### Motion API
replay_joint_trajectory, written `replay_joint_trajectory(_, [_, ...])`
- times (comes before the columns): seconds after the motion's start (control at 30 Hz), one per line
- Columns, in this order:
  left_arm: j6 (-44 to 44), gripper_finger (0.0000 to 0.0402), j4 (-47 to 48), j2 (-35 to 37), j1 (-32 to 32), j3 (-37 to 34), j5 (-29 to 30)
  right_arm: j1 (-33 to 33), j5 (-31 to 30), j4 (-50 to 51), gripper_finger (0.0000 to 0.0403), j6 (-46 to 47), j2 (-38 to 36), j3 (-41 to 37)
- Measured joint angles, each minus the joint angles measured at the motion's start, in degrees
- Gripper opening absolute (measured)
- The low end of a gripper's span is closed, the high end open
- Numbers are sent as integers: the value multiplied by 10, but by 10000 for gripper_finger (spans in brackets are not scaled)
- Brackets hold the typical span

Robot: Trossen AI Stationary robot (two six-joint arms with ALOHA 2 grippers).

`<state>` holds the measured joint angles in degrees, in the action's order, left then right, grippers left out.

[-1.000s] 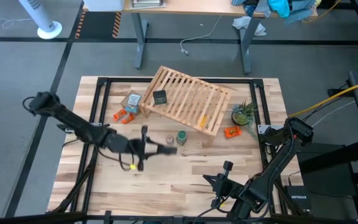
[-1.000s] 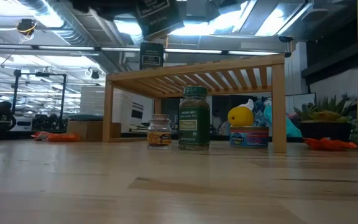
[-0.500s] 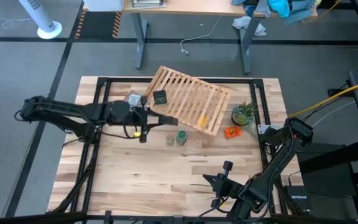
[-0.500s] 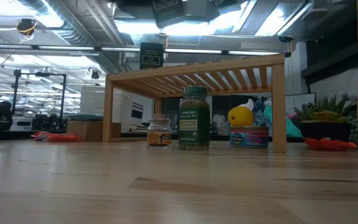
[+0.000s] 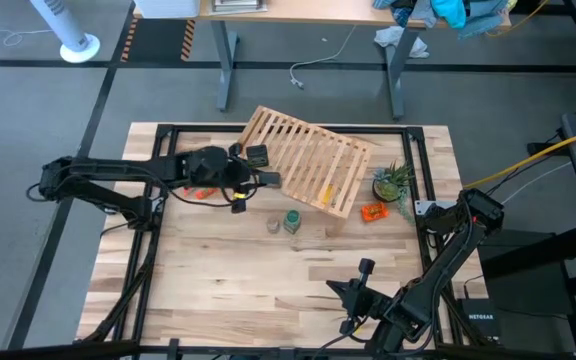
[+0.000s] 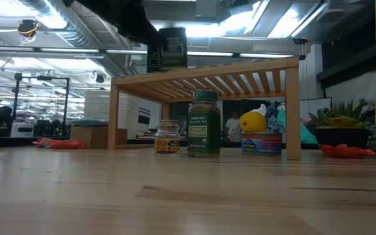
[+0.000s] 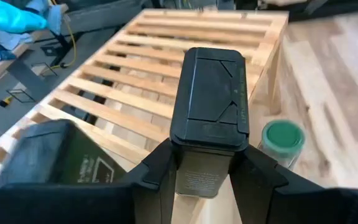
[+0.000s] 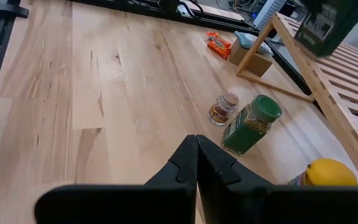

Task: Shelf spices
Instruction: Put the green seasoning can on the shelf

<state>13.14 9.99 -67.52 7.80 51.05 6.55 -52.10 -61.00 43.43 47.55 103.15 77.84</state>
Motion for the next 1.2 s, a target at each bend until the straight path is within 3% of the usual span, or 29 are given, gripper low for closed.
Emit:
replay_joint_trajectory(0.23, [16, 109, -40, -42, 25, 2, -16, 0, 0, 0, 5, 0, 0, 0])
replay_joint_trajectory(0.77, [18, 110, -63, -47, 36, 0, -36, 0, 1, 0, 5, 0, 0, 0])
replay_joint_trajectory(0.97, [11, 178, -55, -48, 37, -2, -32, 0, 2, 0, 5, 0, 0, 0])
replay_joint_trajectory(1.2, [14, 191, -67, -48, 36, -2, -25, 0, 2, -1, 5, 1, 0, 0])
